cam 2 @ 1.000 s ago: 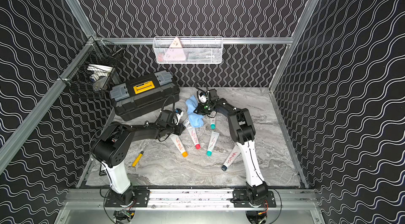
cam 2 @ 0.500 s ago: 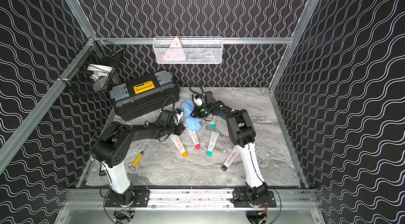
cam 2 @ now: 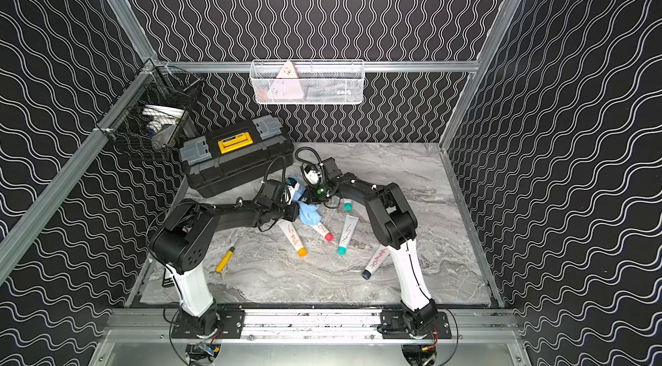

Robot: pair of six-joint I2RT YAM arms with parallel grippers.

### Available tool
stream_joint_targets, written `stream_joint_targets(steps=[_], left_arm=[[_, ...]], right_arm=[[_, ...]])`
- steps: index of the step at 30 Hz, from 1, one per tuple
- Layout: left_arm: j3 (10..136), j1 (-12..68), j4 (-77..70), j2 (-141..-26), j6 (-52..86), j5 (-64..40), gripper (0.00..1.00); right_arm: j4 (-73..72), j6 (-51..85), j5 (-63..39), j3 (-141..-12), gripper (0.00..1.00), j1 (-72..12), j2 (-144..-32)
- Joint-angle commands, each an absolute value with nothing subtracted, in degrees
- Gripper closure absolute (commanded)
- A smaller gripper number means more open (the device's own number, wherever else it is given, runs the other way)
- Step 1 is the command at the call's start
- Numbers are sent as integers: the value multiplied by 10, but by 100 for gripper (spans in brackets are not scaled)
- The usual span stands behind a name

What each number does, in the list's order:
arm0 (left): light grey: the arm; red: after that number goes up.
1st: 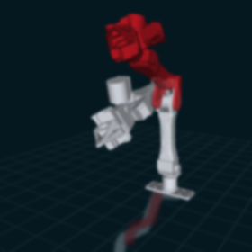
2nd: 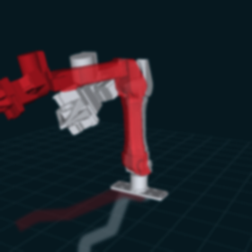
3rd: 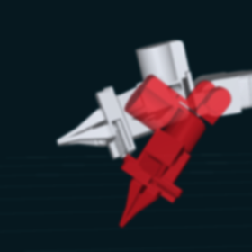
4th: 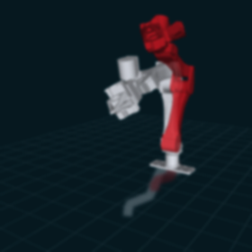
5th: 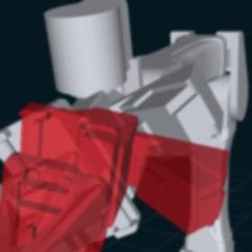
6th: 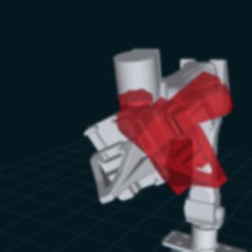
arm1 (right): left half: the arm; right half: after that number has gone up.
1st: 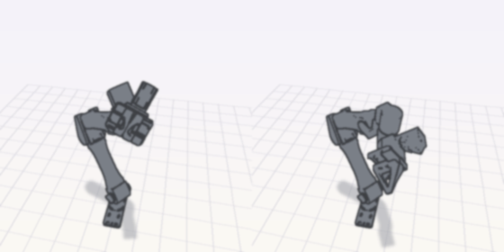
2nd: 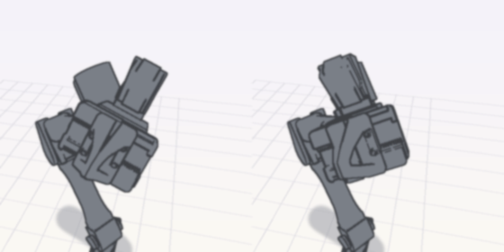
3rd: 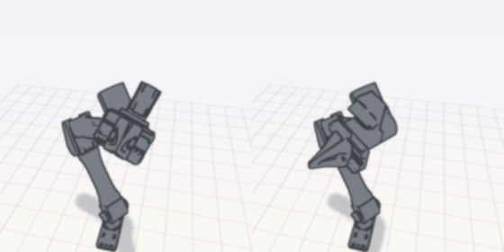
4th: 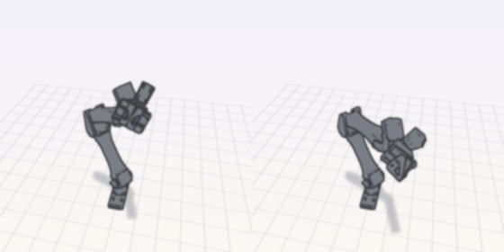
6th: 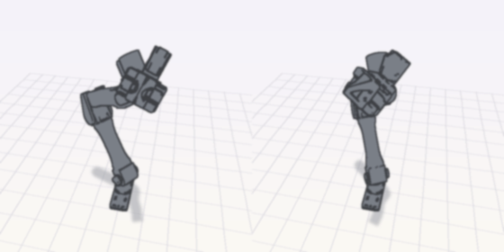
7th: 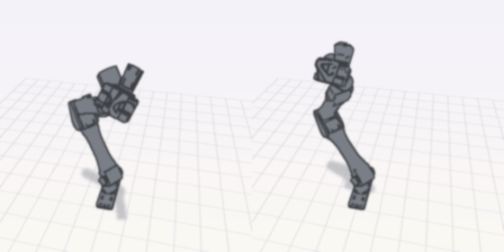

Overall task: Wipe the surface of the toothpaste tube
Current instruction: Wipe the dirt from the toothpaste tube.

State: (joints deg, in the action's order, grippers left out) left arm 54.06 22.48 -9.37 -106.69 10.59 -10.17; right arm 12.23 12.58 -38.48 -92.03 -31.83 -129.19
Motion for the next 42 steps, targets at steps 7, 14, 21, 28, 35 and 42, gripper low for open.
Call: stream_joint_targets(steps=[7,14,21,28,35,42], left_arm=[[541,223,-107,-1064,107,-91,84],[538,223,-110,-1063,107,-95,84],[536,223,-112,-1060,107,-99,84],[535,223,-113,-1058,107,-102,84],[534,223,-113,-1057,106,-103,84],[535,223,-111,-1058,105,-104,84]], right_arm=[[155,136,-410,-932,100,-318,-1313],[150,146,-378,-965,100,-292,-1340],[145,158,-368,-993,100,-264,-1368],[153,160,-340,-1026,100,-230,-1389],[162,167,-335,-1070,100,-209,-1415],[179,163,-341,-1100,100,-208,-1425]])
